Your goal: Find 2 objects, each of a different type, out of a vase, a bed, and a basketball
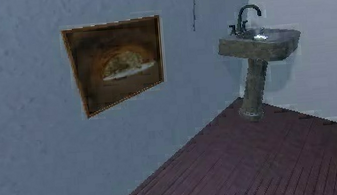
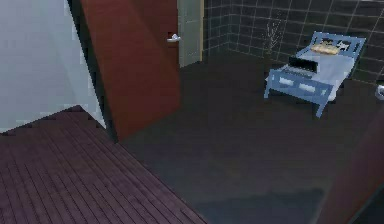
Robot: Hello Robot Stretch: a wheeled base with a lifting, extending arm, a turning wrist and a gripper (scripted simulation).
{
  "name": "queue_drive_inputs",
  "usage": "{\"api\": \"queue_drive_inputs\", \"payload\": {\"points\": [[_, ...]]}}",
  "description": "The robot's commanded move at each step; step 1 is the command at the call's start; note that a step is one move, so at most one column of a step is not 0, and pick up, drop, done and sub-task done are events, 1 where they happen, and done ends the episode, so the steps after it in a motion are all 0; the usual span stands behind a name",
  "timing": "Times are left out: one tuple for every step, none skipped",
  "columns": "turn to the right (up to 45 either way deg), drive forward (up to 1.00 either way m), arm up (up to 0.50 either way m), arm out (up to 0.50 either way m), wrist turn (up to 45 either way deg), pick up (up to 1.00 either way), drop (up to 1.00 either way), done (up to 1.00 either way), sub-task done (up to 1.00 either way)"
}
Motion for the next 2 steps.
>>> {"api": "queue_drive_inputs", "payload": {"points": [[15.0, 0.0, 0.0, 0.0, 0.0, 0.0, 0.0, 0.0, 0.0], [0.0, 0.3, 0.0, 0.0, 0.0, 0.0, 0.0, 0.0, 0.0]]}}
